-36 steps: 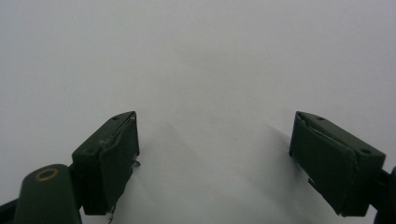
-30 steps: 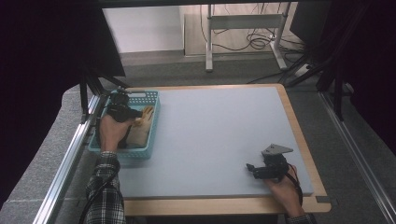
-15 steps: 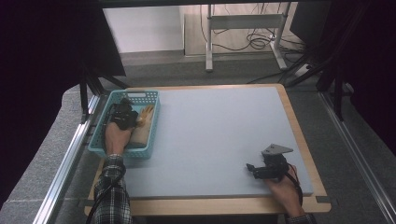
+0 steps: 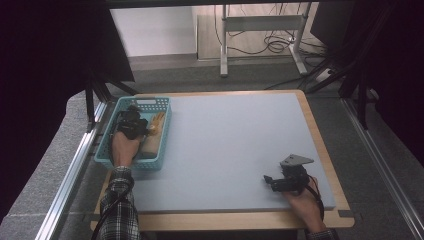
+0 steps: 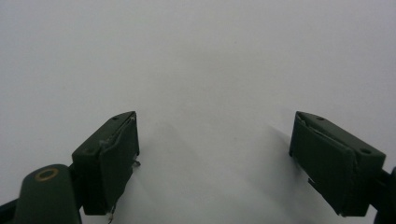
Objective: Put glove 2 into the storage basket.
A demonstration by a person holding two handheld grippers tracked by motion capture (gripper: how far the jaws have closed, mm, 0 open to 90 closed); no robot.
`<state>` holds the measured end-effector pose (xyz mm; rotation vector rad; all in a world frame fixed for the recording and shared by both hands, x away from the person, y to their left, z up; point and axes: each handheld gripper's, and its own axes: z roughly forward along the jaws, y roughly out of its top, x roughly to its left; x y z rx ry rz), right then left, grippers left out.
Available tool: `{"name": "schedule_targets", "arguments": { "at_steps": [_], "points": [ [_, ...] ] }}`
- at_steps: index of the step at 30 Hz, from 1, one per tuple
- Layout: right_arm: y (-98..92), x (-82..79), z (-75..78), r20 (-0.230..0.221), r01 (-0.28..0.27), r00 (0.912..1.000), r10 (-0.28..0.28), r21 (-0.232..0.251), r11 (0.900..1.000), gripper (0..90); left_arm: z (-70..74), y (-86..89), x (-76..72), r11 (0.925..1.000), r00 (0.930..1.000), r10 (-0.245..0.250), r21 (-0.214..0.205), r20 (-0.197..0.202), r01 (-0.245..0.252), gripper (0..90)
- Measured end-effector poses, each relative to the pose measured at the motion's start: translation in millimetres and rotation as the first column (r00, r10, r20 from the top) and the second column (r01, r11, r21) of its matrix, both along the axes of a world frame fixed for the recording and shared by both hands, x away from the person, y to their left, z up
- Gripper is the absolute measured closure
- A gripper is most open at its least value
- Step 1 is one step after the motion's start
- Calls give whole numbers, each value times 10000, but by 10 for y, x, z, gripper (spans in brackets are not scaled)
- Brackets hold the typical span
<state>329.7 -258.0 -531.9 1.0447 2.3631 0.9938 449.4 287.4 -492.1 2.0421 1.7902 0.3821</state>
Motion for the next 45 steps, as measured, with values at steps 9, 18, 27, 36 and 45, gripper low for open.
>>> {"name": "schedule_targets", "arguments": {
  "at_steps": [9, 18, 27, 36, 45],
  "points": [
    [0, 0, 0, 0, -1, 10000, 1, 2, 10000, 155, 124, 102, -71, 9991, 9971, 406, 87, 645, -412, 420],
    [0, -1, 0, -5, 2, 10000, -2, 4, 10000, 155, 161, 208, -166, 9967, 9931, 643, -547, 982, -592, 330],
    [1, -1, 1, -6, 7, 10000, -7, 6, 10000, 155, 230, 293, -279, 9889, 9880, 659, -1410, 1398, -460, 262],
    [1, -2, 1, -5, 8, 10000, -8, 3, 10000, 155, 265, 276, -368, 9850, 9838, 266, -1724, 1770, 43, 172],
    [1, -2, 0, -2, 4, 10000, -4, 3, 10000, 155, 331, 242, -447, 9825, 9778, -123, -1794, 2091, 507, 110]
  ]
}}
